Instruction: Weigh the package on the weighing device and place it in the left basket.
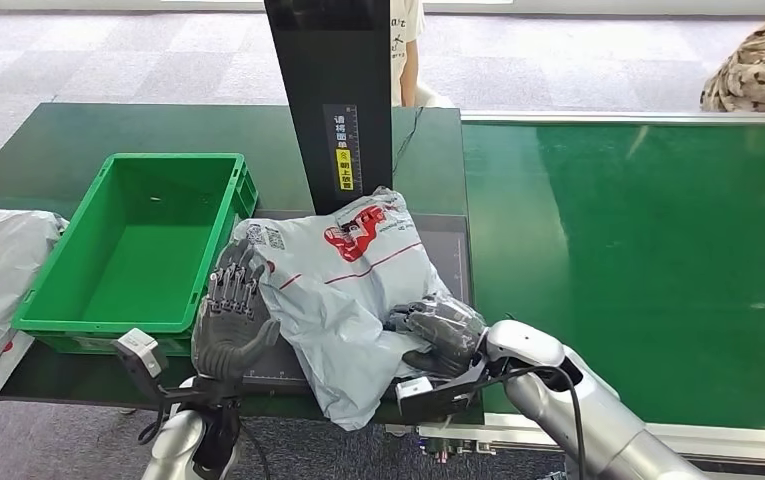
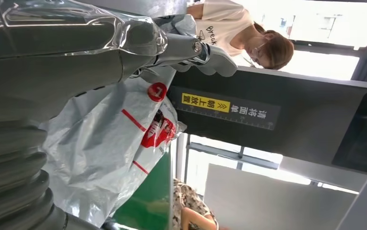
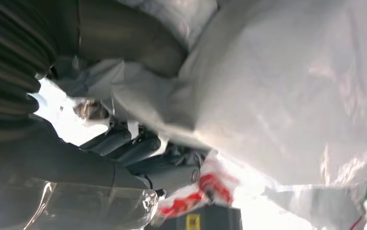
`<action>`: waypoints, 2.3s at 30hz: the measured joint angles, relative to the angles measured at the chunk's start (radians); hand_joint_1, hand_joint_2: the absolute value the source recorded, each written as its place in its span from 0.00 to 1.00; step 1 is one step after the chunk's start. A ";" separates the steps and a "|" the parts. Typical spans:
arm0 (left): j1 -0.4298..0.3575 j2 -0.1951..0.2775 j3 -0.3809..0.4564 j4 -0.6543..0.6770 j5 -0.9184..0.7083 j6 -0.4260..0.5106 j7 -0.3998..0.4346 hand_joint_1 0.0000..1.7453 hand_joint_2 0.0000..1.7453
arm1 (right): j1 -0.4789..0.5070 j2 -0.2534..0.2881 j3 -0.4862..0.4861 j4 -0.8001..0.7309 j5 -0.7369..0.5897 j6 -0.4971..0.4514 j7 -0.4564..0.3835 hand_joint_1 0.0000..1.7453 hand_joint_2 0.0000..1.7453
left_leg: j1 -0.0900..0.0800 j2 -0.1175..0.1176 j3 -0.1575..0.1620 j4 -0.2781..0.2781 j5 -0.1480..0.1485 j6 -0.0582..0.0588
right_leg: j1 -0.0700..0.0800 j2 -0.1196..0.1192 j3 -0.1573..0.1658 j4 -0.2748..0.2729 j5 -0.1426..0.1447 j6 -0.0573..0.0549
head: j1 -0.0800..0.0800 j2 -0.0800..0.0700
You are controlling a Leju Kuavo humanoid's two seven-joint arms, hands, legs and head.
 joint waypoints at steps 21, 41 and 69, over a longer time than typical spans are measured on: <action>0.017 0.023 -0.044 0.022 -0.102 0.001 -0.001 0.00 1.00 | 0.284 0.057 -0.412 -0.225 -0.533 0.102 -0.196 0.00 1.00 | 0.000 -0.001 0.000 0.000 0.000 0.000 | 0.000 -0.001 0.000 0.000 0.000 0.000 | 0.000 0.000; -0.345 0.083 -0.223 0.347 -1.093 0.099 0.487 0.05 1.00 | 0.478 0.231 -0.769 -0.468 -0.582 0.206 -0.172 0.00 1.00 | 0.000 -0.001 0.000 0.000 0.001 0.000 | 0.000 -0.001 0.000 0.000 0.001 -0.001 | 0.000 0.000; -0.323 0.128 -0.327 0.141 -1.269 0.604 0.159 1.00 1.00 | 0.545 0.284 -0.899 -0.575 -0.645 0.227 -0.151 0.00 1.00 | 0.000 0.000 0.000 0.000 0.000 0.000 | 0.000 -0.001 -0.001 0.000 0.000 -0.001 | 0.000 0.000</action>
